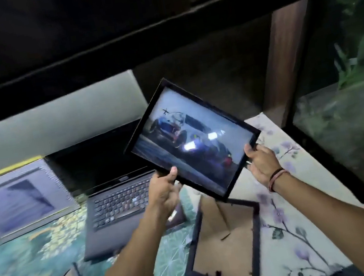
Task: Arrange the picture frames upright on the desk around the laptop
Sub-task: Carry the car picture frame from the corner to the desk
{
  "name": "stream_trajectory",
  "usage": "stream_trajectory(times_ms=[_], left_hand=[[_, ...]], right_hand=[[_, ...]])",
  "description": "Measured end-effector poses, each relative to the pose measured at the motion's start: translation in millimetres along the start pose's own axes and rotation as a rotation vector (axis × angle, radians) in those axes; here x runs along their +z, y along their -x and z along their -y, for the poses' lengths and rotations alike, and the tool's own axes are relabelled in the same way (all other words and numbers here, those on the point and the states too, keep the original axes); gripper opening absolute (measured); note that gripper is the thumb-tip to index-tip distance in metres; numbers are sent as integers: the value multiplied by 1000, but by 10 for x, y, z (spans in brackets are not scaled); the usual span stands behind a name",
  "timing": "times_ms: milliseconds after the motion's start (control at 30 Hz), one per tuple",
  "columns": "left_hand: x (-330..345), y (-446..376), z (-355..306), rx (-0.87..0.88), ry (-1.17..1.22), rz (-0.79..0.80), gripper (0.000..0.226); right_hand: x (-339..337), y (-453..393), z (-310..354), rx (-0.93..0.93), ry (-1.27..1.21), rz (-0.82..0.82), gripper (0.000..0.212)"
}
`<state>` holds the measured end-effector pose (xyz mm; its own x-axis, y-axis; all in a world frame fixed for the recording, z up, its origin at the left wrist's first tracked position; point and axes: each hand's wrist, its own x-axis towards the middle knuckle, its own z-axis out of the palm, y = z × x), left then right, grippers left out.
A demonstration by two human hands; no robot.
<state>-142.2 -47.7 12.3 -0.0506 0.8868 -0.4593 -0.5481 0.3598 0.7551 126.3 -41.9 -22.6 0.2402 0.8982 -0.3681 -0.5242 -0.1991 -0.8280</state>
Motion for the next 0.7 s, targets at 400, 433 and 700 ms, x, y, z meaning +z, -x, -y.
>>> stream_trajectory(times_ms=[400,433,700], left_hand=[[-2914,1425,-1507,146,20,-89,18],[-3165,1579,-1610,152,1,-99,18],[-4596,2176,-1942,107,-141,-315,25]], right_hand=[[1826,1494,-793,-31,343,141,13],[2037,1652,-923,-23,358,156,14],[3110,2102,-1774,44,679,182,23]])
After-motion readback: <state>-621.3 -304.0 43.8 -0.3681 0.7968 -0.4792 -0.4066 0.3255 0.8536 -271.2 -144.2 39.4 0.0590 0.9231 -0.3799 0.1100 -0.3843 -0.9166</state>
